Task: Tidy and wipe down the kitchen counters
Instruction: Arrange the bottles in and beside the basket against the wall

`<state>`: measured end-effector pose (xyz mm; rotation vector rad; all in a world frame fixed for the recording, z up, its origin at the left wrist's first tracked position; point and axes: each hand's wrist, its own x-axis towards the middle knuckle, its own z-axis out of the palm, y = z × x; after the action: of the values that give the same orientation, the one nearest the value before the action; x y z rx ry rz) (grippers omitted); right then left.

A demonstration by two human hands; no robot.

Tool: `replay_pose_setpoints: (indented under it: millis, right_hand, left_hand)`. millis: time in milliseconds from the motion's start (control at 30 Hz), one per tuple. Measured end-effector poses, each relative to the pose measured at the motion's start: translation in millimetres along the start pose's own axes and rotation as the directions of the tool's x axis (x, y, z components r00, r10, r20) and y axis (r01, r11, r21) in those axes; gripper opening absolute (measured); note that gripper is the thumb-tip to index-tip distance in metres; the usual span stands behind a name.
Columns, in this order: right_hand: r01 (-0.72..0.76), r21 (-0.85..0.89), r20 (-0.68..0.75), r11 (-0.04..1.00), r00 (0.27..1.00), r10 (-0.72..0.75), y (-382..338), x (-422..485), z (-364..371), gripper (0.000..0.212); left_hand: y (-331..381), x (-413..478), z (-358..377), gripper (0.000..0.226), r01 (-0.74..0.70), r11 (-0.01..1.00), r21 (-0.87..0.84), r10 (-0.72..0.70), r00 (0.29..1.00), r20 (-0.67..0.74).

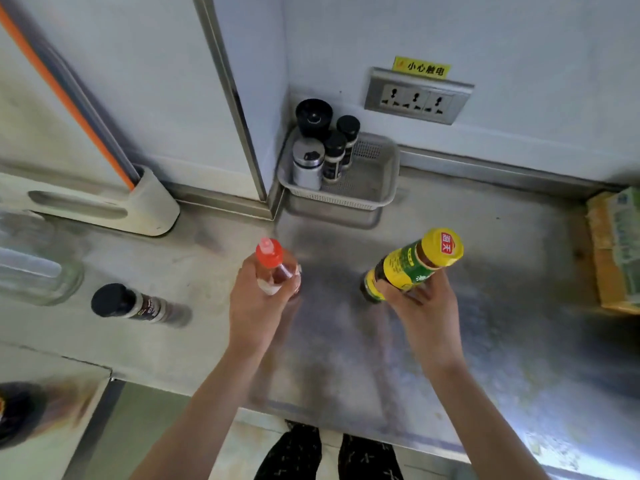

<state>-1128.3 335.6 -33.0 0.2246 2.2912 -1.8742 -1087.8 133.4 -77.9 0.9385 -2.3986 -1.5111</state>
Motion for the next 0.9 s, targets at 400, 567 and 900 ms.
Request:
replay_pose_setpoints:
  millis: [400,567,900]
  right_hand:
    - [0.176,-0.072,-0.098,0.982,0.978,-0.183,-51.5,170.7,44.0,0.055]
    - [0.119,-0.133,-0.043,0.984,0.991,-0.126,-34.4,220.5,61.2,0.055]
    - [0.161,-0.241,0.027,0.957,0.987,-0.159,-29.8,248.3,74.2,0.063]
  left_hand:
    - [69.1,63.2,34.9,0.034,-0.16,0.965,-0.209,0.165,0.986,0.003]
    - [85.8,82.0,46.3,0.033,-0.196,0.961,-0.196,0.197,0.98,-0.012]
    - [102.2,104.2,74.2,0.048,-0.152,0.987,-0.055,0.15,0.988,-0.046]
